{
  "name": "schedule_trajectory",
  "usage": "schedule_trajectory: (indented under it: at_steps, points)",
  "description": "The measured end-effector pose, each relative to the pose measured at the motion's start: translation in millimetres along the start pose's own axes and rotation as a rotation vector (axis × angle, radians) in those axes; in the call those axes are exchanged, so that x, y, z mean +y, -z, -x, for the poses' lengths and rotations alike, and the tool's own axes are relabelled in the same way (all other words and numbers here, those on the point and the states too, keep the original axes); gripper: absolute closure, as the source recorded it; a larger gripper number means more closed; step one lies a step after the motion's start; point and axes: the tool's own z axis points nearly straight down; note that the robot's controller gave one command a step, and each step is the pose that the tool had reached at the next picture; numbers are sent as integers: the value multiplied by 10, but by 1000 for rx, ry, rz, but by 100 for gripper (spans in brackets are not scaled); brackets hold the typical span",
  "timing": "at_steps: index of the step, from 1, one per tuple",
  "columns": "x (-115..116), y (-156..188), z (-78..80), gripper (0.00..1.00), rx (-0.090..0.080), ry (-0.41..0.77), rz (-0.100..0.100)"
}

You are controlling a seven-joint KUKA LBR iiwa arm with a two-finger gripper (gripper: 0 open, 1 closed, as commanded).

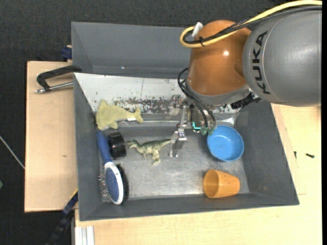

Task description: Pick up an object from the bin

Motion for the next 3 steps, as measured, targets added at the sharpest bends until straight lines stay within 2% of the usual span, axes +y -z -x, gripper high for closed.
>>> schedule_trajectory:
  at_steps: [1, 2, 3]
  points:
    - [-136, -1309, 98, 0, -14, -125, 3]
    - [-140, -1261, 133, 100, -27, -126, 5]
    - [-432, 813, 253, 100, -22, -133, 2]
